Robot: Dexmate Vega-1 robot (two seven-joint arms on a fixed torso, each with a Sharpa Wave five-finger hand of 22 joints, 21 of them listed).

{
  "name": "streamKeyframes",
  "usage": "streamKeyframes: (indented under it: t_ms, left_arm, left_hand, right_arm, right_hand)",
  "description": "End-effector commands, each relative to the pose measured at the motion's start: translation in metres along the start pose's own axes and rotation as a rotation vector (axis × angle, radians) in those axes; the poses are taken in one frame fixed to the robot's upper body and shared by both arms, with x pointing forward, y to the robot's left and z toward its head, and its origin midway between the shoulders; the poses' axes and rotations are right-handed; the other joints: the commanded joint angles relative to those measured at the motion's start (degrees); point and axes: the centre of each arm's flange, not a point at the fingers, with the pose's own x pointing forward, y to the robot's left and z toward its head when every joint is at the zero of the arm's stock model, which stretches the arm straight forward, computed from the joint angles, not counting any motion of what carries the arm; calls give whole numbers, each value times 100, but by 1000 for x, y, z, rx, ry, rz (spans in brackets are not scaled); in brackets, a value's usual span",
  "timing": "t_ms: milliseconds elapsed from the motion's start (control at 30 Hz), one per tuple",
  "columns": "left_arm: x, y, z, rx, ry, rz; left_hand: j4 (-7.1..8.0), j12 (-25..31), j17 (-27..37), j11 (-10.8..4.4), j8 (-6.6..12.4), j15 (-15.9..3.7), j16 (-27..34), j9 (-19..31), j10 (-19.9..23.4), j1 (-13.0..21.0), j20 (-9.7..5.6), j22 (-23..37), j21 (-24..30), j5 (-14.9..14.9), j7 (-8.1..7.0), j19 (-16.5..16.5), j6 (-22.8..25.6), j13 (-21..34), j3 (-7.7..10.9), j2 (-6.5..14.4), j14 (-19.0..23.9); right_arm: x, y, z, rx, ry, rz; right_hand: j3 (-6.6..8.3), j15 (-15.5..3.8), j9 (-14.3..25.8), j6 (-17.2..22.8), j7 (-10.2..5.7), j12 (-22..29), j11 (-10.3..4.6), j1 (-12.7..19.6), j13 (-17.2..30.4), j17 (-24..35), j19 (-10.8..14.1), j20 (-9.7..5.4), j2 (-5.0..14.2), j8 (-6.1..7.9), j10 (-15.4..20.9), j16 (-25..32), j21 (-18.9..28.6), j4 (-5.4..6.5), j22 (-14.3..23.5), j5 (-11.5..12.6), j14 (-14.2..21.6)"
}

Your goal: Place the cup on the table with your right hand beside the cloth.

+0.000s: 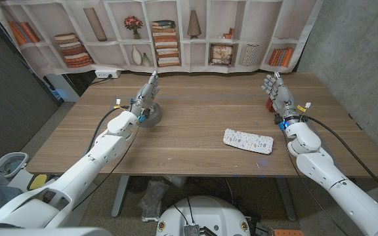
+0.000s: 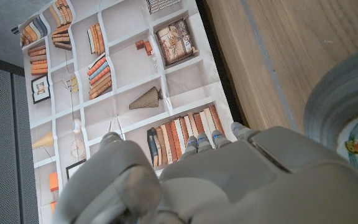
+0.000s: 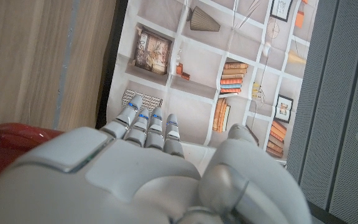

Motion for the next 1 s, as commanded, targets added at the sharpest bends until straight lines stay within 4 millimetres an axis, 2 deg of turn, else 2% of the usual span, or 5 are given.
streamKeyframes:
  t_ms: [33,1000]
  left_arm:
    - [1,-2,-1,-1,3,-2]
    - [2,-10,1,0,-2,-15]
  left_hand:
    - [-41,14,16,10,42,10,11,12,49,85,-320,18,44,15,7,-226,42,22,-21,-1,-51]
    - [-58,14,17,17,40,11,13,13,100,131,-288,19,49,10,7,-203,97,23,-43,26,-6]
  right_arm:
    - [-8,-13,-1,-23,-2,-48]
    - [-26,-41,-2,-35,7,-124]
  right_hand:
    - [5,11,24,32,-38,-6,8,86,11,10,15,43,-5,23,52,-22,-25,-47,8,-7,2]
    - [30,-38,28,63,-100,-11,-40,258,14,8,31,78,-39,23,89,-27,-112,-181,9,-17,49]
